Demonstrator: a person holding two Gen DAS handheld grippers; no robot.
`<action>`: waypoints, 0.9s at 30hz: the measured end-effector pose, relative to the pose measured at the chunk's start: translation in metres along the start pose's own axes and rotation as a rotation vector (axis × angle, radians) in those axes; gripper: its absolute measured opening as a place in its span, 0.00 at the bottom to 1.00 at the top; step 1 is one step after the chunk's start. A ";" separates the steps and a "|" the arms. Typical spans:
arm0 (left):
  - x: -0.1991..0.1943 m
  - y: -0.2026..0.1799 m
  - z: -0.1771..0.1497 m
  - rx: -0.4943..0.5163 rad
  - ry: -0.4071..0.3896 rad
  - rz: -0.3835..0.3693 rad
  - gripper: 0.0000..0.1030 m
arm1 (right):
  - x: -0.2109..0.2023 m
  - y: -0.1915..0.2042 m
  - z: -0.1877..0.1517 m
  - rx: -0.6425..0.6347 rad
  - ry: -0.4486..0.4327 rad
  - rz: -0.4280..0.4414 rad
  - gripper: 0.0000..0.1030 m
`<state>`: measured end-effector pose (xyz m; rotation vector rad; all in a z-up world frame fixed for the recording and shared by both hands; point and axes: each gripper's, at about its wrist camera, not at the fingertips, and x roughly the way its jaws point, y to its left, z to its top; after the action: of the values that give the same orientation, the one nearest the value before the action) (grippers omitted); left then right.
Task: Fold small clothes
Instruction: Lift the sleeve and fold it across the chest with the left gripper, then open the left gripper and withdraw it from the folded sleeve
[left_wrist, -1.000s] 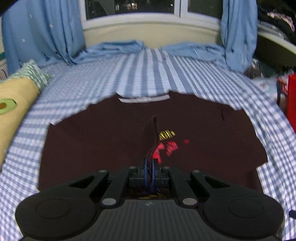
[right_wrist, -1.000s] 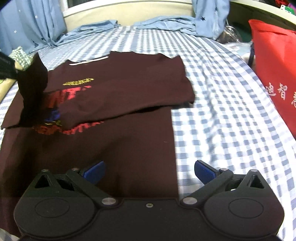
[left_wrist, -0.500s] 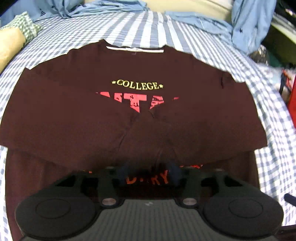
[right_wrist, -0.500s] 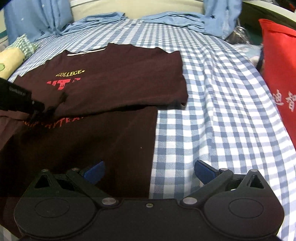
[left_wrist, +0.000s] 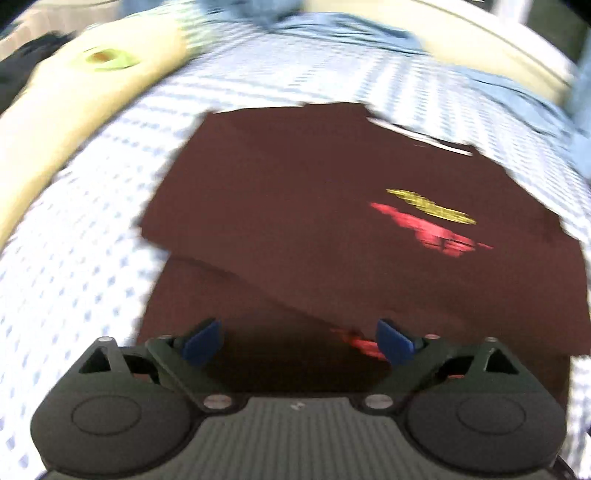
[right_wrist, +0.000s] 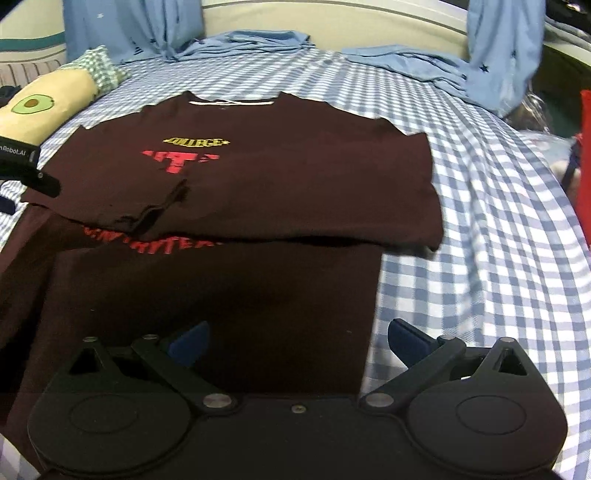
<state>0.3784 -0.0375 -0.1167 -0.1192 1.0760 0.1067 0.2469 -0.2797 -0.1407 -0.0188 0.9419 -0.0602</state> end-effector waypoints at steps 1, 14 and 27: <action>0.001 0.010 0.003 -0.021 0.001 0.037 0.95 | 0.000 0.004 0.002 -0.007 -0.007 0.006 0.99; 0.059 0.108 0.053 -0.136 0.059 0.207 0.99 | 0.000 0.047 0.016 -0.008 0.016 -0.057 1.00; 0.144 0.132 0.122 -0.139 0.011 0.171 0.99 | -0.043 0.082 -0.040 0.073 0.131 -0.231 1.00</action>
<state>0.5332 0.1154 -0.1918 -0.1525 1.0881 0.3354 0.1928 -0.1945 -0.1332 -0.0562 1.0652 -0.3125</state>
